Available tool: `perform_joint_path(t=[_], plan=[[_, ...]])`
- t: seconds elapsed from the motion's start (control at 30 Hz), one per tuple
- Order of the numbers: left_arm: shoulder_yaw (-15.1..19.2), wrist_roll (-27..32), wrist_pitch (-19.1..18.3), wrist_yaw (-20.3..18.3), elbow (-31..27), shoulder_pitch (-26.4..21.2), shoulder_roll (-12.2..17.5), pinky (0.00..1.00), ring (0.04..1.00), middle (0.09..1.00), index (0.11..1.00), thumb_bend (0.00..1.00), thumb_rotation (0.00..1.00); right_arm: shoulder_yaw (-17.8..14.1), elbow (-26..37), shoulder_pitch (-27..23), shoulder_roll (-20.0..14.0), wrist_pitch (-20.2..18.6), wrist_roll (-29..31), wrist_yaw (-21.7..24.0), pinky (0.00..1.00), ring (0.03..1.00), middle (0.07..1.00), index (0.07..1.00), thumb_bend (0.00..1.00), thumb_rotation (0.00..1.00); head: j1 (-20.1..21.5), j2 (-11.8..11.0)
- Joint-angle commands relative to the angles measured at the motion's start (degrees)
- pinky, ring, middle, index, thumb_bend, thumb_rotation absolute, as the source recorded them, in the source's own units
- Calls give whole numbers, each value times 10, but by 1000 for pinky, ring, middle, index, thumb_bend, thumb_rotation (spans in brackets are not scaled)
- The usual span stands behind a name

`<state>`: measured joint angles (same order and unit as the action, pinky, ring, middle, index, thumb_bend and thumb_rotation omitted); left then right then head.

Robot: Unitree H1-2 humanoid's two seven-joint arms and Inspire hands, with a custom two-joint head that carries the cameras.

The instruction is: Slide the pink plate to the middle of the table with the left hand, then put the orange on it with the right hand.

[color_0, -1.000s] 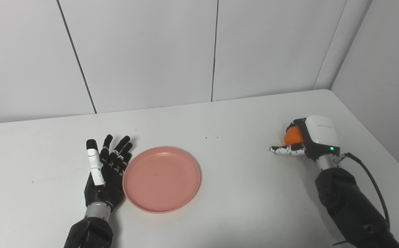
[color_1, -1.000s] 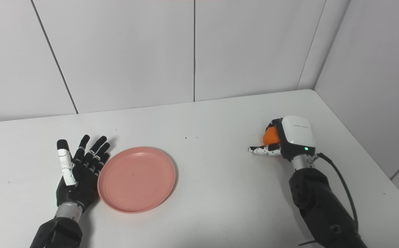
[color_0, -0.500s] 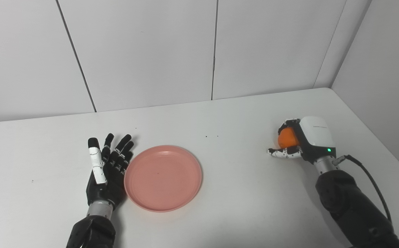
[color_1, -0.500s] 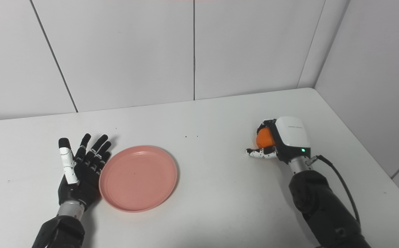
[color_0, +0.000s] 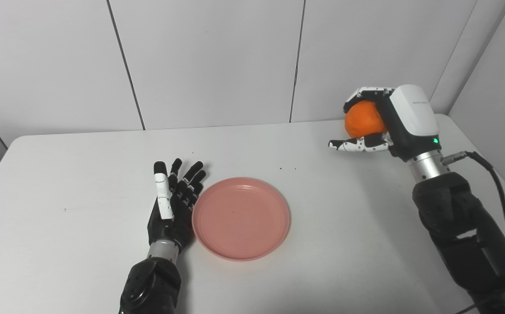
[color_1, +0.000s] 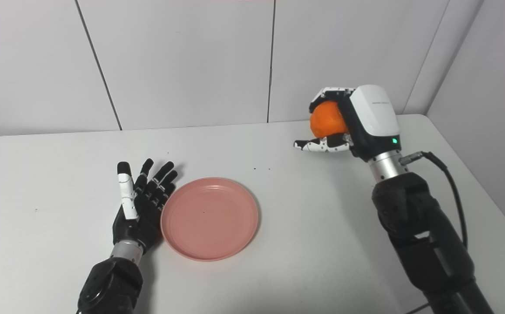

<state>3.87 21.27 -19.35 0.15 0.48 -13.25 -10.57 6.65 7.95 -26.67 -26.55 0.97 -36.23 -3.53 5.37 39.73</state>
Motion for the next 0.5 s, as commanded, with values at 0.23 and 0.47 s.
perform_joint_path(t=[0.23,0.47], plan=[[0,-16,11,26,31,9,-20,993,890,837,1000,974,884,7,40,-76,51,3,-18,34,118,160,222,240,726,167,-29,-4],[4,-23,14,37,30,3,-18,941,875,823,1000,974,889,52,20,-92,109,18,-31,42,113,160,232,260,707,188,-42,-6]])
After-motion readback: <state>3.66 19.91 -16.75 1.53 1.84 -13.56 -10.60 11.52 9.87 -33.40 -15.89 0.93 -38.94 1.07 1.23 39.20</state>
